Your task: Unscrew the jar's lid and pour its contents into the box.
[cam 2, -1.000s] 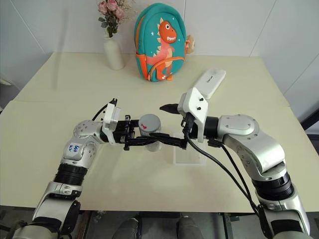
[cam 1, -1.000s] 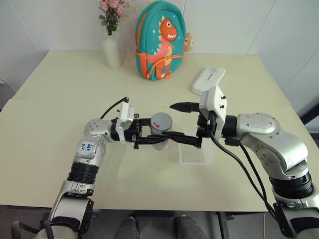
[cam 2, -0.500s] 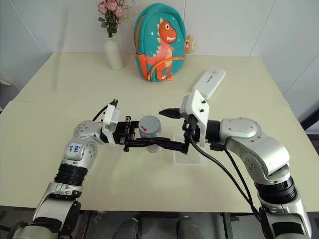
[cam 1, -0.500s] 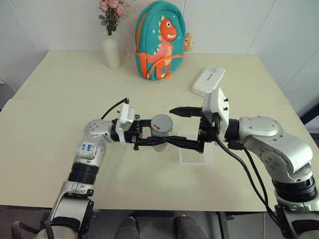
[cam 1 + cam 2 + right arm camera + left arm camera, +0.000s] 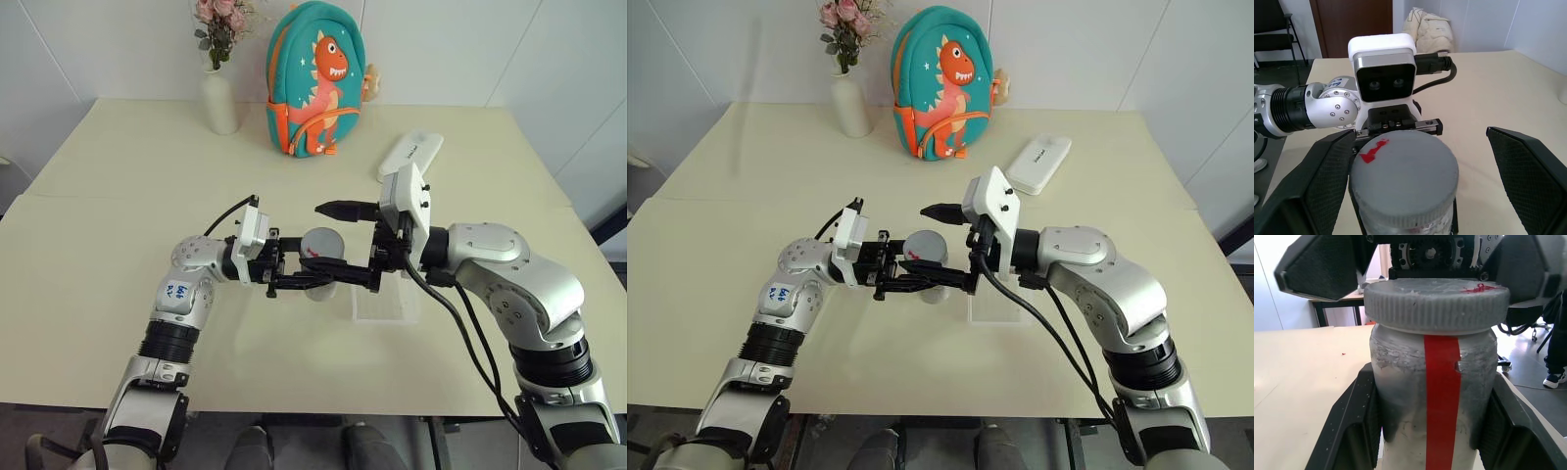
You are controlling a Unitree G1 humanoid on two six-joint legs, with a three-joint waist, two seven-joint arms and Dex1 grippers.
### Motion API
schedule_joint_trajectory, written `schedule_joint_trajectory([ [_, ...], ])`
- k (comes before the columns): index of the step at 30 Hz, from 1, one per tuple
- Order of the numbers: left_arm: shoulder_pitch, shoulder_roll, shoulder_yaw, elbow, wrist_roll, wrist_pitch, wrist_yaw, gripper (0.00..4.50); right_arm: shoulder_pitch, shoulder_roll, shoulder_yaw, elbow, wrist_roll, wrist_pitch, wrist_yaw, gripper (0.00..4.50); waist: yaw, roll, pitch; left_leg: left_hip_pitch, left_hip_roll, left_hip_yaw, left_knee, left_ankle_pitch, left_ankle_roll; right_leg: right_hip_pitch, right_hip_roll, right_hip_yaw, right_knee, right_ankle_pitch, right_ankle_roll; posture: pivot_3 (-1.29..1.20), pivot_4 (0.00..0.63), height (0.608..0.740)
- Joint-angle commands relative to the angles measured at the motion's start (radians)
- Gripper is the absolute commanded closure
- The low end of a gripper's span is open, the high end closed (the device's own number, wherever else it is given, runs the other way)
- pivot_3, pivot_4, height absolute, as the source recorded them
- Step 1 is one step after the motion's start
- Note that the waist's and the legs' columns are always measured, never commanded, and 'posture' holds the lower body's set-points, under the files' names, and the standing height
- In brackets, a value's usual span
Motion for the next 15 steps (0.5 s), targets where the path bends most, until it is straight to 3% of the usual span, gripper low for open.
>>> schedule_joint_trajectory([
  [1,-0.001,-0.004,0.001,-0.026,-0.003,-0.014,0.003,2.45,-0.024,0.014,-0.004,-0.01,-0.002,-0.026,0.008,0.02,-0.001,0.0,0.0,0.0,0.0,0.0,0.0,0.0,0.0,0.0,0.0,0.0,0.0,0.0,0.0,0.0,0.15,0.74],
  [15,-0.003,-0.006,0.003,-0.023,-0.007,-0.006,0.013,2.45,-0.02,0.031,-0.003,-0.016,-0.003,-0.021,0.019,0.02,0.0,0.0,0.0,0.0,0.0,0.0,0.0,0.0,0.0,0.0,0.0,0.0,0.0,0.0,0.0,0.0,0.15,0.74],
])
